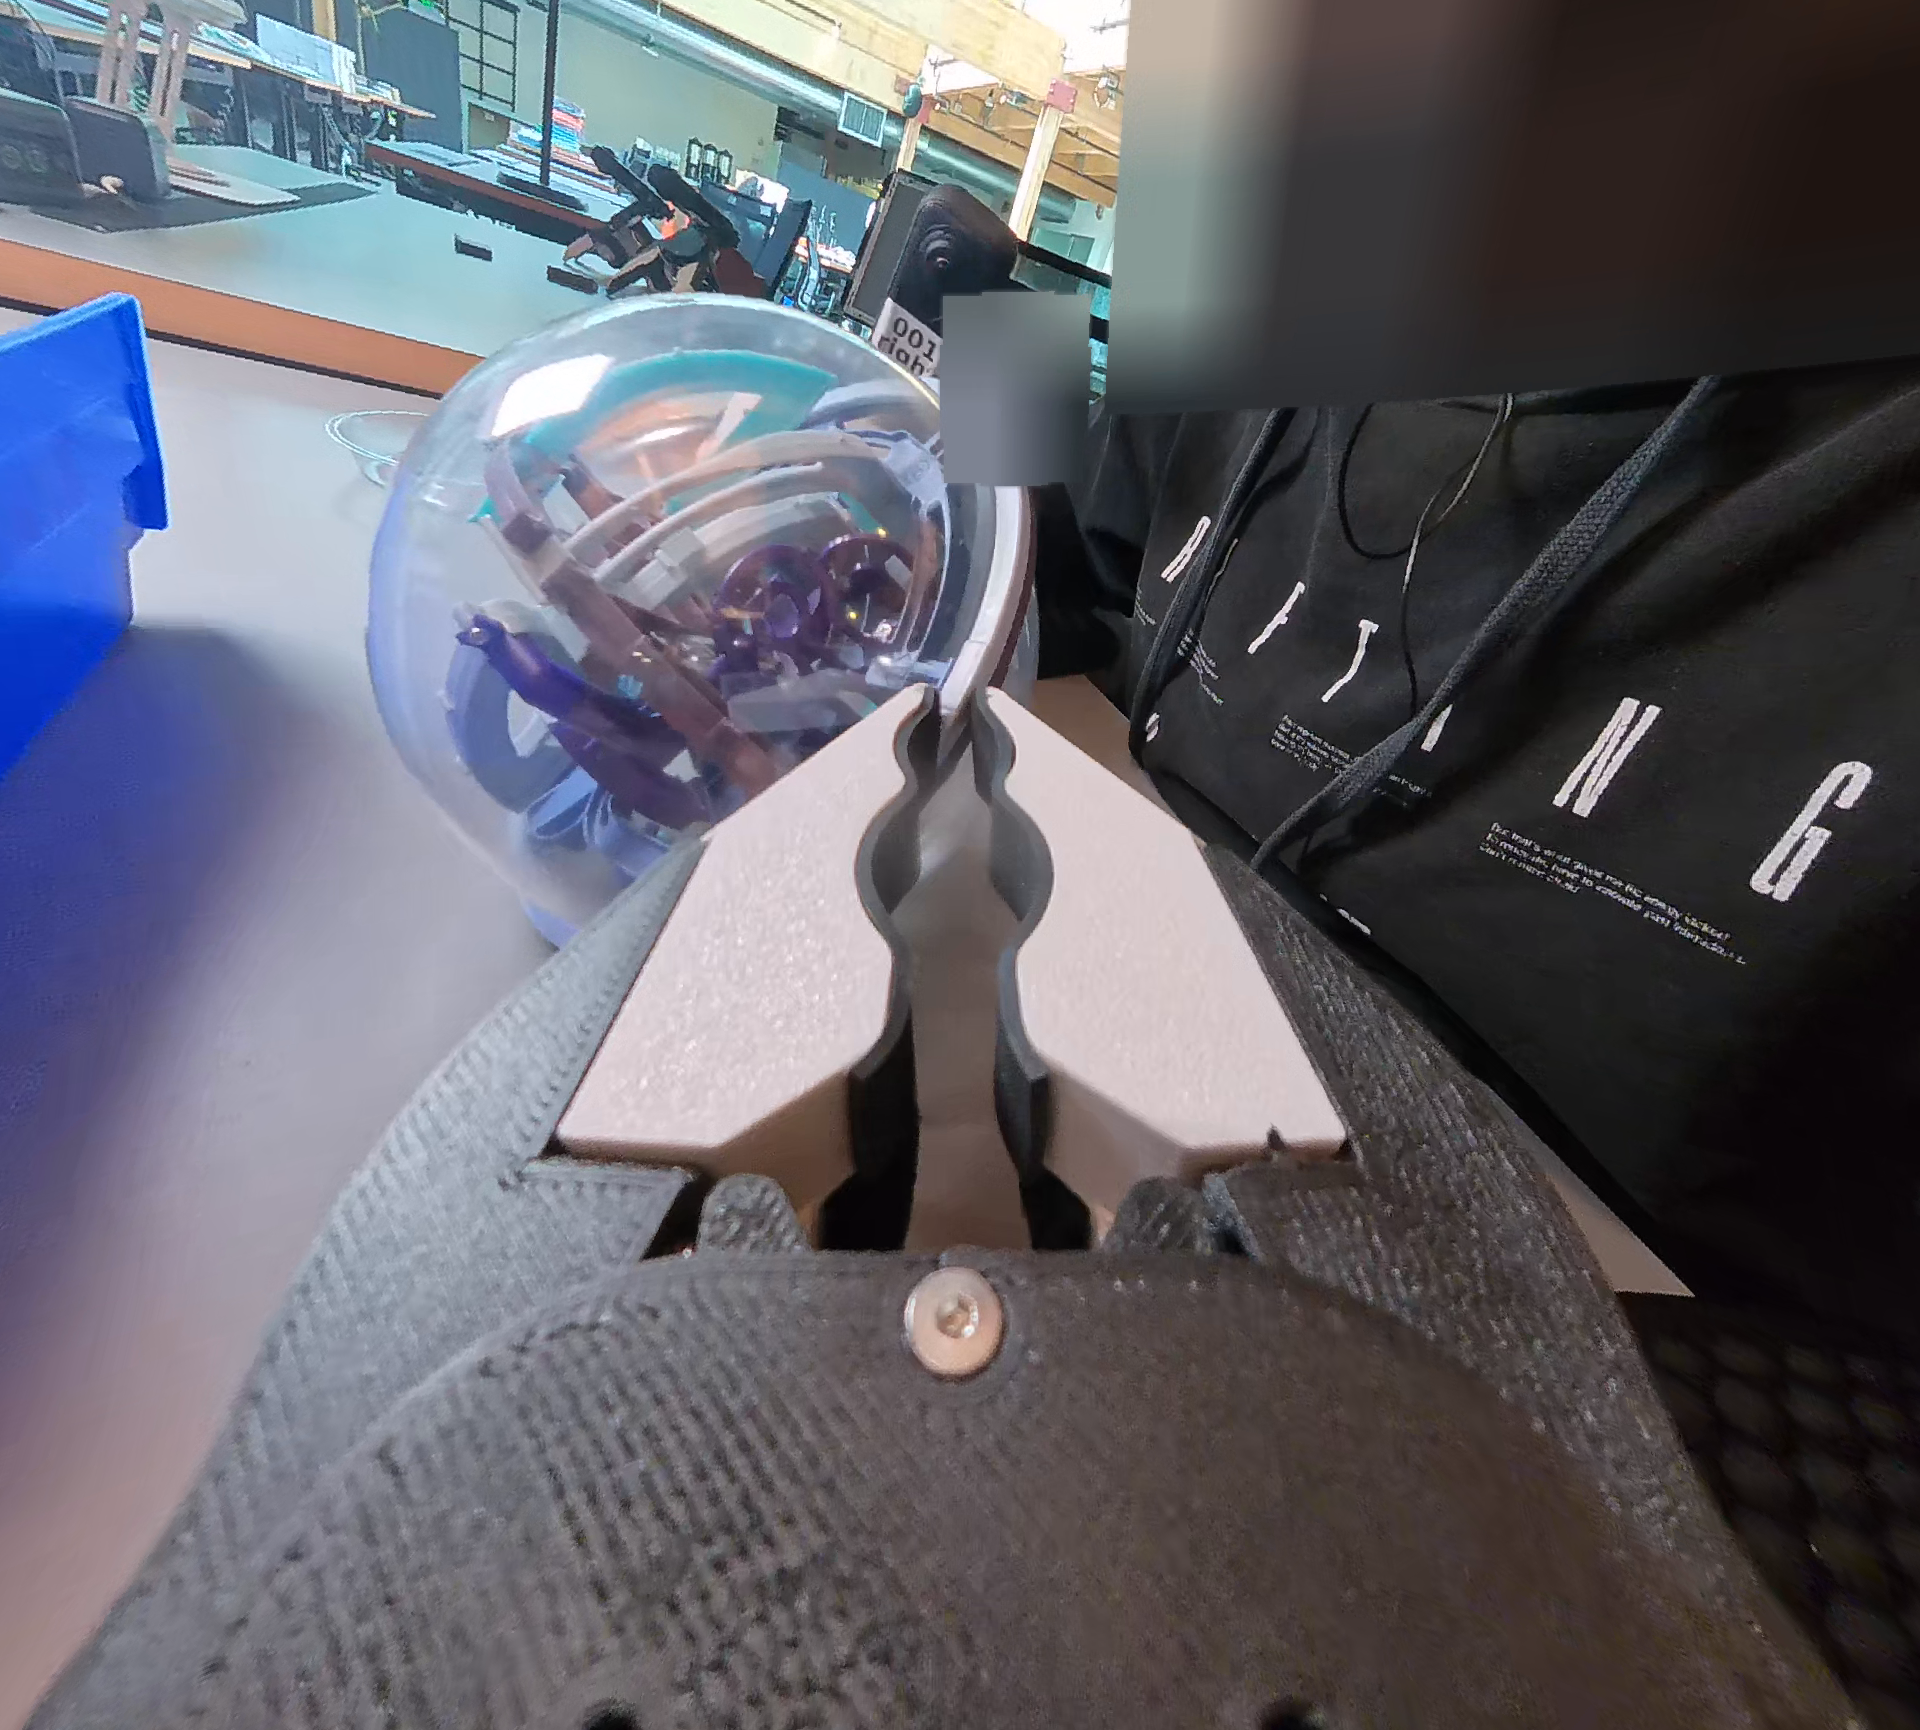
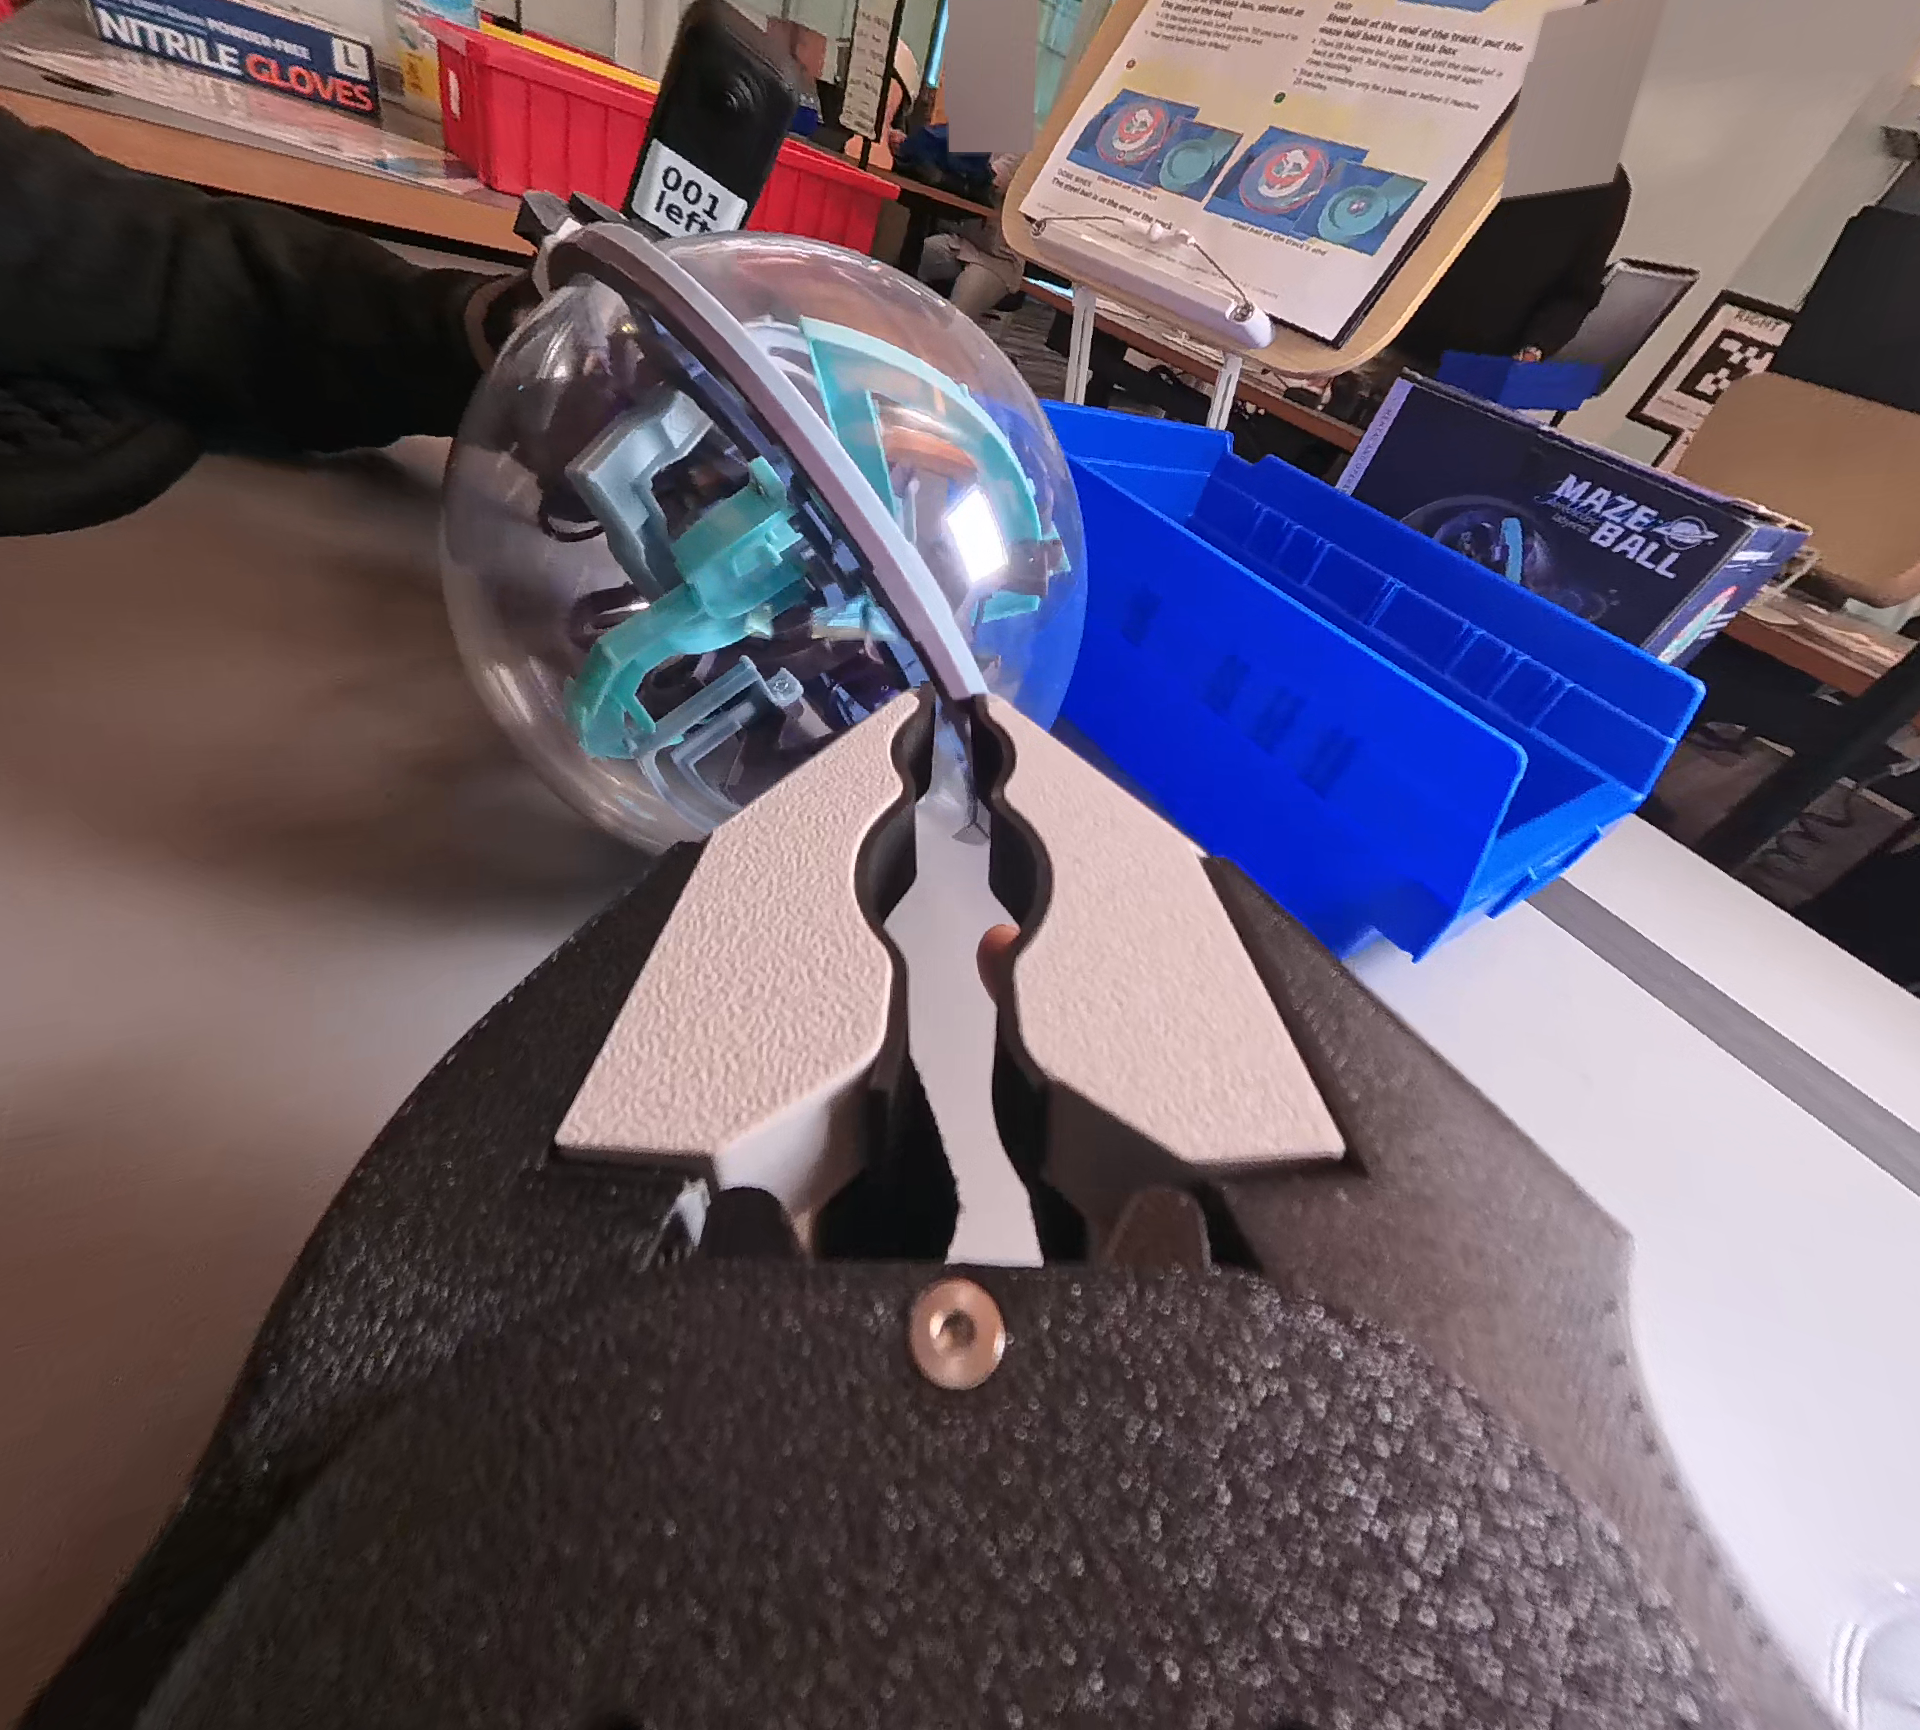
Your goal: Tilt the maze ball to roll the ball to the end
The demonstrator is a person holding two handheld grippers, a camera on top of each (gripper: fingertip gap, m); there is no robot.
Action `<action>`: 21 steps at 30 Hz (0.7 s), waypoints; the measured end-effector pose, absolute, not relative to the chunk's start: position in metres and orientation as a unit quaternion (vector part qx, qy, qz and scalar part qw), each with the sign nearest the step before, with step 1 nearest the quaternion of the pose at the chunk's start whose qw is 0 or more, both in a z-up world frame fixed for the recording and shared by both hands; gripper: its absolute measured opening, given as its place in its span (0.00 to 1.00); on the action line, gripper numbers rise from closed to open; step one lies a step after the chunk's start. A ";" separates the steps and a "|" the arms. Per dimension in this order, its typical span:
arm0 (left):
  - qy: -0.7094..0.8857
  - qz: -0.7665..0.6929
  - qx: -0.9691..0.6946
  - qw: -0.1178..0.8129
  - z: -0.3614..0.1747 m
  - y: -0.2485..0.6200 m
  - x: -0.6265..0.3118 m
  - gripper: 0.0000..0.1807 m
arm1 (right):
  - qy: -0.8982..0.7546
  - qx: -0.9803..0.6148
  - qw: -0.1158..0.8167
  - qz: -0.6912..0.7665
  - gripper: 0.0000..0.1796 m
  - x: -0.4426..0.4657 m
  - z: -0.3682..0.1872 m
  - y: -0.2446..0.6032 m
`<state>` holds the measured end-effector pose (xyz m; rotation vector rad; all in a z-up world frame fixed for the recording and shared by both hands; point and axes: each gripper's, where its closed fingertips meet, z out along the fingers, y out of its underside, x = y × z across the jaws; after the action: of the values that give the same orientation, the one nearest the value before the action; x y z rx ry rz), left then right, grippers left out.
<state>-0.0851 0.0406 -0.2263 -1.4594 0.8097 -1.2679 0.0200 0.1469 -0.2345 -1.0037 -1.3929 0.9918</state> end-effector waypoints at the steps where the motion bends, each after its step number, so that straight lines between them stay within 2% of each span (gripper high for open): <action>1: 0.337 -0.524 -0.604 0.497 -0.227 0.040 -0.084 0.02 | -0.587 -0.428 0.545 0.419 0.03 0.020 -0.235 0.148; 11: 0.384 -0.523 -0.615 0.448 -0.233 0.025 -0.063 0.04 | -0.582 -0.451 0.489 0.467 0.08 0.022 -0.240 0.147; 15: 0.403 -0.535 -0.612 0.420 -0.226 0.011 -0.057 0.16 | -0.588 -0.443 0.481 0.477 0.09 0.026 -0.238 0.141; 17: 0.394 -0.547 -0.607 0.421 -0.217 0.008 -0.063 0.19 | -0.587 -0.441 0.482 0.478 0.10 0.027 -0.235 0.140; 19: 0.349 -0.529 -0.615 0.470 -0.210 0.026 -0.078 0.22 | -0.584 -0.441 0.481 0.482 0.11 0.028 -0.232 0.139; 21: 0.258 -0.499 -0.631 0.536 -0.206 0.060 -0.101 0.32 | -0.576 -0.444 0.480 0.490 0.14 0.028 -0.228 0.139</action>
<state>-0.1013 0.0597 -0.2062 -1.5018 0.6145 -1.1880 0.0285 0.1386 -0.2281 -1.0842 -1.4057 1.1947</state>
